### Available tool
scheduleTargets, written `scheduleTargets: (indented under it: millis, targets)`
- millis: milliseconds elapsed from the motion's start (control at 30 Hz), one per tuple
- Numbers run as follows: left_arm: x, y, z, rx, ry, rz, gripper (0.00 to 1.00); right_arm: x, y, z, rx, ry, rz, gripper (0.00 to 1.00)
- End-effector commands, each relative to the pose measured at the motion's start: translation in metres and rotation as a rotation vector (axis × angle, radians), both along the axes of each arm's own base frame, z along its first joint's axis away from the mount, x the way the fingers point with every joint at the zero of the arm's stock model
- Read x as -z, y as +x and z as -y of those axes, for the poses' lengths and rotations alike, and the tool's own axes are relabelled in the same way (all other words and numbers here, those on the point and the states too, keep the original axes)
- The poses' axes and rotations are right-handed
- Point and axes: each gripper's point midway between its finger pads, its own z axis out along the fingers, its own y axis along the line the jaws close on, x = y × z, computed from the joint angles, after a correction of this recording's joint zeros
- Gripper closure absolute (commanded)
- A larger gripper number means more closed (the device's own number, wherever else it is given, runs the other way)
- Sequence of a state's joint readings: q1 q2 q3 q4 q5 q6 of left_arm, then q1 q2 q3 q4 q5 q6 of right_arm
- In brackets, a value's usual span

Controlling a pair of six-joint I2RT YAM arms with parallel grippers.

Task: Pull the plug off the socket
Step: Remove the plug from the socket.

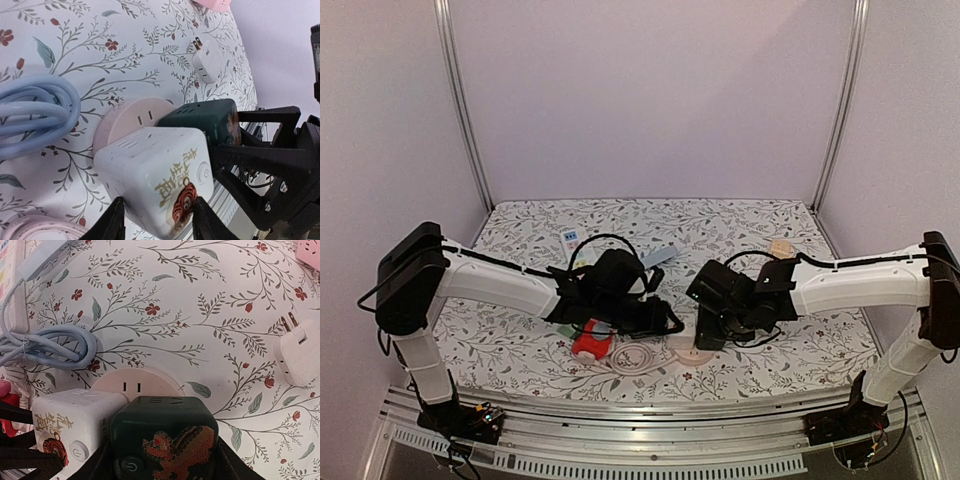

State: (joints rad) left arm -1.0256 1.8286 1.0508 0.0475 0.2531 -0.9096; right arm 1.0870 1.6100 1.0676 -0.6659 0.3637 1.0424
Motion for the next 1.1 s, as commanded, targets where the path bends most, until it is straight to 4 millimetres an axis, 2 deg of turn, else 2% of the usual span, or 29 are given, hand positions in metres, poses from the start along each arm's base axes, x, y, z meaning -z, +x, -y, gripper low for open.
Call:
scheduleTargets:
  millis: [0, 233, 633, 867, 1067]
  targets:
    - [0.057, -0.019, -0.023, -0.001, 0.158, -0.079, 0.56, 0.004, -0.005, -0.004, 0.022, 0.102, -0.035, 0.99]
    - [0.060, -0.019, -0.017, 0.009, 0.165, -0.082, 0.58, -0.014, -0.001, -0.012, -0.023, 0.022, 0.003, 1.00]
    - [0.070, -0.021, -0.024, 0.007, 0.248, -0.075, 0.59, -0.024, -0.002, -0.023, -0.064, -0.077, 0.039, 1.00]
    - [0.072, -0.022, -0.024, 0.012, 0.255, -0.075, 0.60, -0.025, -0.003, -0.020, -0.047, -0.053, 0.034, 1.00]
    - [0.073, -0.022, -0.023, 0.014, 0.256, -0.077, 0.60, -0.015, -0.002, -0.015, 0.012, 0.109, -0.013, 1.00]
